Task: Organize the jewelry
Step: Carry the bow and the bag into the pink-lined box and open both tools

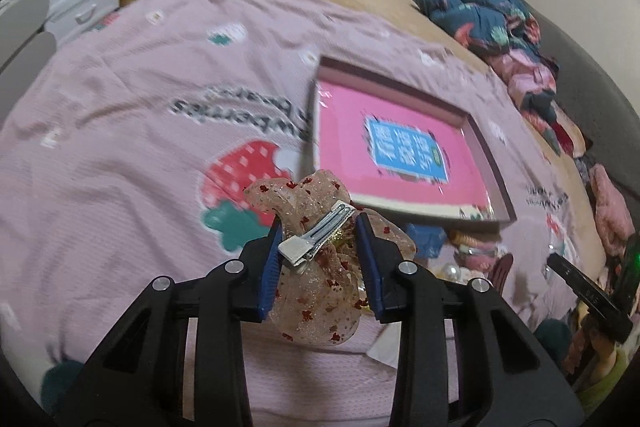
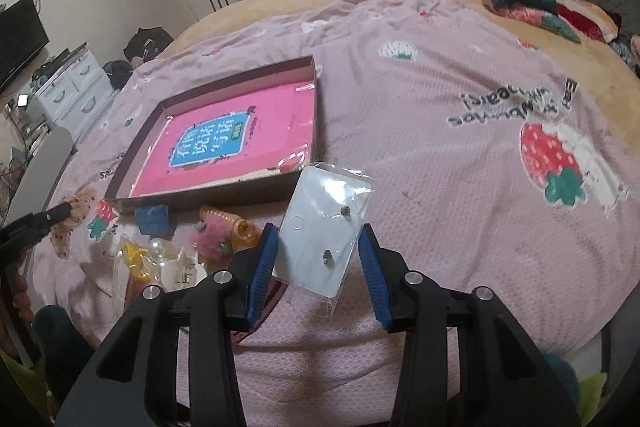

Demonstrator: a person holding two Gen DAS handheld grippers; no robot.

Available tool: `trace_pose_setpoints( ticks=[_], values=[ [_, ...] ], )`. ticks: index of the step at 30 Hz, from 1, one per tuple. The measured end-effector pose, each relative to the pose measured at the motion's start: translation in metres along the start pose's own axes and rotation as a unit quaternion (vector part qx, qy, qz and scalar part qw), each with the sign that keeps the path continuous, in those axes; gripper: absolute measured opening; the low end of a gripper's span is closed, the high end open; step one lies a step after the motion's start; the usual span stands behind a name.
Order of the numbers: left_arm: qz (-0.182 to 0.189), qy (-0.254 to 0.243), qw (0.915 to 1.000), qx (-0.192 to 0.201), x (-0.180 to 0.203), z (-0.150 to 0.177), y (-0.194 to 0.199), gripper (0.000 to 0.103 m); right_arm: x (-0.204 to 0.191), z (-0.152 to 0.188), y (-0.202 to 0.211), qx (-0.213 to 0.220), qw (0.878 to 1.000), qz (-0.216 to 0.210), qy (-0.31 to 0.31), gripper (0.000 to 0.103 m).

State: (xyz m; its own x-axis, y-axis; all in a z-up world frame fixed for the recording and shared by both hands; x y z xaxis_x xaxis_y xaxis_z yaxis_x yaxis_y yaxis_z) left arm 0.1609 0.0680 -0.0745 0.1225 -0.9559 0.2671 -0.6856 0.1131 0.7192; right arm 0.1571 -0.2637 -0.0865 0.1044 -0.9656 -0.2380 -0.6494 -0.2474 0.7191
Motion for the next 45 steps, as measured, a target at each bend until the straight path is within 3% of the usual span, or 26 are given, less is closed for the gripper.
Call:
trace_pose_setpoints(
  ticks=[8, 19, 27, 36, 42, 45],
  values=[
    [-0.018, 0.007, 0.9992, 0.034, -0.018, -0.035, 0.011, 0.027, -0.021, -0.035, 0.003, 0.018, 0.999, -0.017, 0.044, 0.041],
    [-0.008, -0.007, 0.998, 0.063, 0.008, -0.082, -0.009, 0.028, -0.054, -0.084, -0.033, 0.026, 0.996, -0.042, 0.074, 0.041],
    [0.005, -0.029, 0.9987, 0.043, 0.037, -0.088, -0.048, 0.029, -0.067, -0.094, -0.062, 0.017, 0.996, -0.044, 0.078, 0.041],
    [0.012, -0.064, 0.9979, -0.001, 0.058, -0.069, -0.096, 0.031, -0.068, -0.083, -0.094, -0.006, 0.996, -0.035, 0.086, 0.041],
    [0.009, -0.071, 0.9972, -0.021, 0.06, -0.058, -0.112, 0.036, -0.062, -0.078, -0.112, -0.02, 0.996, -0.025, 0.087, 0.041],
    [0.008, -0.076, 0.9968, -0.024, 0.061, -0.055, -0.114, 0.043, -0.061, -0.074, -0.121, -0.029, 0.995, -0.022, 0.089, 0.041]
  ],
)
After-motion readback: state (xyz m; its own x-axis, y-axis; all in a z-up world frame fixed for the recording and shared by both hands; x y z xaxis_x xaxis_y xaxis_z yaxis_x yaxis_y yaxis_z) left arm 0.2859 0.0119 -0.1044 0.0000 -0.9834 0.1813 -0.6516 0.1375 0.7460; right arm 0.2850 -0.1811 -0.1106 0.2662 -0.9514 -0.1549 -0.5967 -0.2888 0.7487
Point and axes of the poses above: each gripper's, at about its wrist camera, not at the fingertips, and y roughly against the way its jaws point, x to its right, z to its underside, the point moved 7 cm from there along -y, roughly the way its jaws point, and after that the axes turned 4 degrees about x, right-handed, at the moved point
